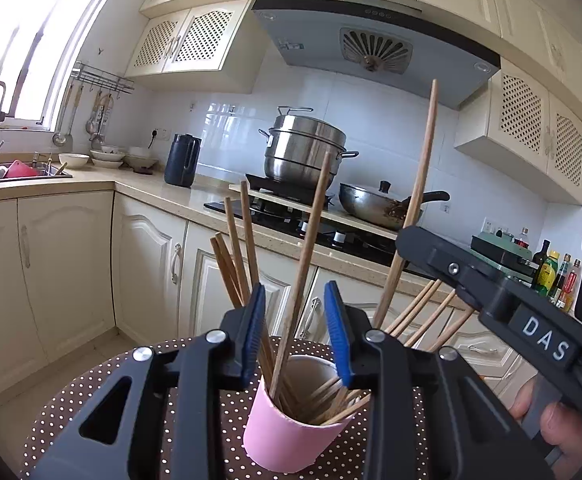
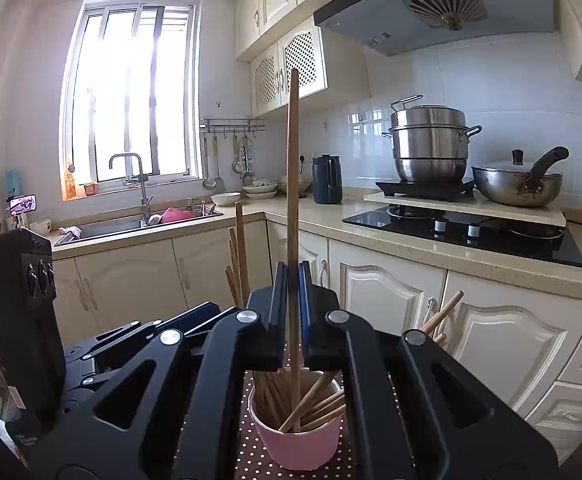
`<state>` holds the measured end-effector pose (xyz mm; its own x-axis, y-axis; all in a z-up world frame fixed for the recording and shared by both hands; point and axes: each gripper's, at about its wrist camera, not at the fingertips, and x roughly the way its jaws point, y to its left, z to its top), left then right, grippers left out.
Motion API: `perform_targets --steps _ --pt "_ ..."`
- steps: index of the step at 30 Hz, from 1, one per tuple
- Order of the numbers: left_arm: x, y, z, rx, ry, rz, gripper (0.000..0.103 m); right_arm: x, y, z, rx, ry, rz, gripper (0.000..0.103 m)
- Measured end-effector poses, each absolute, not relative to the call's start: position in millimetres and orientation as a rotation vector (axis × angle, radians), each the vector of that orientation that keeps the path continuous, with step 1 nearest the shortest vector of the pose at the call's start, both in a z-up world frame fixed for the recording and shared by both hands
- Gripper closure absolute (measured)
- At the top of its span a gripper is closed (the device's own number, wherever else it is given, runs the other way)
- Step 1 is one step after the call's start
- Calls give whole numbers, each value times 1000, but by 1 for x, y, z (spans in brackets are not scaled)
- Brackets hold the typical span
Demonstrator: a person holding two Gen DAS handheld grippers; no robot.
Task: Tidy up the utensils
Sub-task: 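Lower both chopsticks into the pink cup and open both grippers, then move both open grippers back away from the pink cup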
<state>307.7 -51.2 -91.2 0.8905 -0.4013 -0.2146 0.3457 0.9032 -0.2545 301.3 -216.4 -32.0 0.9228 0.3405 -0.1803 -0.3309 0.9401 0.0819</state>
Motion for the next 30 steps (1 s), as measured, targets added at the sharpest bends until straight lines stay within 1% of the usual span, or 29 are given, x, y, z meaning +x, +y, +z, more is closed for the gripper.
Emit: perform_targets --steps 14,17,19,20,21,22,23,24,30 --pt "297 -48 -77 -195 274 -365 70 298 -214 -29 66 215 341 96" --pt "293 -46 -75 -186 274 -353 68 296 -212 -27 62 214 331 95" --pt "291 -44 -74 -181 273 -345 62 295 -210 -26 61 216 325 91" --pt "289 -43 -72 -181 271 -342 61 293 -209 -26 61 215 321 85" --pt "288 -42 -71 -181 270 -337 58 291 -208 -26 59 211 318 76" --pt "287 -41 -69 -181 272 -330 57 289 -207 -25 58 204 316 72" --pt "286 -40 -68 -181 274 -331 57 286 -207 -24 60 197 316 57" --pt "284 -38 -67 -183 271 -334 57 283 -206 -23 59 190 314 50" --pt "267 -31 -56 -172 242 -303 51 271 -204 -13 55 169 309 50"
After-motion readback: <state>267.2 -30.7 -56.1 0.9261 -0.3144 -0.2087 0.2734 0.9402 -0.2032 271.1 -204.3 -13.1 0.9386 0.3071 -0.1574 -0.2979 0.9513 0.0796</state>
